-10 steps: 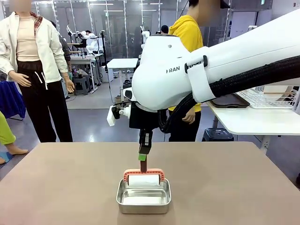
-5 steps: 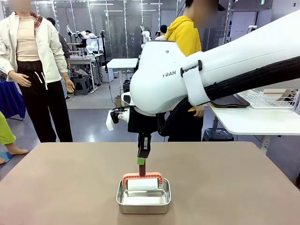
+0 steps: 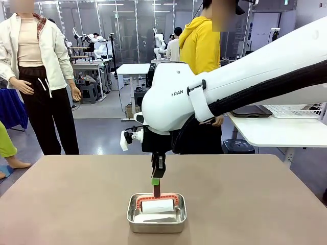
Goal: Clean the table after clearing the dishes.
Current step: Place the Lint Roller back on top of the Airtight Container.
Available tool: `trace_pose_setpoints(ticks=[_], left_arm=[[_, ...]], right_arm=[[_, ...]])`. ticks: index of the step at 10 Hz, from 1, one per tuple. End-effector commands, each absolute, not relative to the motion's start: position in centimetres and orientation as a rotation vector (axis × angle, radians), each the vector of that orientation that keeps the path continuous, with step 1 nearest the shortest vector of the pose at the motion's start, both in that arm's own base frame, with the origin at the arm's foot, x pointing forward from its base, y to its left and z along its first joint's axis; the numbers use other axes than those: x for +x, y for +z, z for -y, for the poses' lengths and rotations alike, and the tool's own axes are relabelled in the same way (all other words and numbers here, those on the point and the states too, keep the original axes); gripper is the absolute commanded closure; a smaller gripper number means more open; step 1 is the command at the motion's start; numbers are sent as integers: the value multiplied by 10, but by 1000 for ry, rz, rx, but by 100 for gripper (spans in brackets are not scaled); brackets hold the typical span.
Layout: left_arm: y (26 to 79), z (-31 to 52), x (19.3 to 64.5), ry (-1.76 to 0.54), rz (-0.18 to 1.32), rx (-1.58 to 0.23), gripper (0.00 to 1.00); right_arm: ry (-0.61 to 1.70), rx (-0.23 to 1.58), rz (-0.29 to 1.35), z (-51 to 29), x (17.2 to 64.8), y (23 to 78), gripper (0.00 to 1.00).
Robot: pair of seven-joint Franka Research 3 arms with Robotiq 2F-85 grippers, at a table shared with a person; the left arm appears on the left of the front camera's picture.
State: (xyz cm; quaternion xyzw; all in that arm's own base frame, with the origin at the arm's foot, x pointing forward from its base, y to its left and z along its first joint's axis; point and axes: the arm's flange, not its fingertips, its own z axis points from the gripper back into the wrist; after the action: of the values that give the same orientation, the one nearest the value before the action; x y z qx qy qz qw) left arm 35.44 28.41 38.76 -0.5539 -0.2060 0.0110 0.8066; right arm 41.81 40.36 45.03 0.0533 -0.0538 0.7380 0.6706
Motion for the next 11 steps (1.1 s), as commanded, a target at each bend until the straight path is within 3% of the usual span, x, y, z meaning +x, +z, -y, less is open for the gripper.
trace_pose_setpoints(ticks=[1,3,4,5,6,11], left_arm=[[392,-284,352,37,435,-1186,0],[392,-284,352,37,435,-1186,0],[392,-284,352,37,435,-1186,0],[392,-284,352,37,435,-1186,0],[392,-284,352,37,435,-1186,0],[392,-284,352,37,435,-1186,0]], right_arm=[[1690,103,94,-401,433,447,76],[1673,83,92,-396,445,443,63],[1666,87,94,-393,448,441,38],[1668,92,98,-390,448,440,26],[1668,85,97,-388,446,441,2],[1653,28,185,-383,440,443,0]])
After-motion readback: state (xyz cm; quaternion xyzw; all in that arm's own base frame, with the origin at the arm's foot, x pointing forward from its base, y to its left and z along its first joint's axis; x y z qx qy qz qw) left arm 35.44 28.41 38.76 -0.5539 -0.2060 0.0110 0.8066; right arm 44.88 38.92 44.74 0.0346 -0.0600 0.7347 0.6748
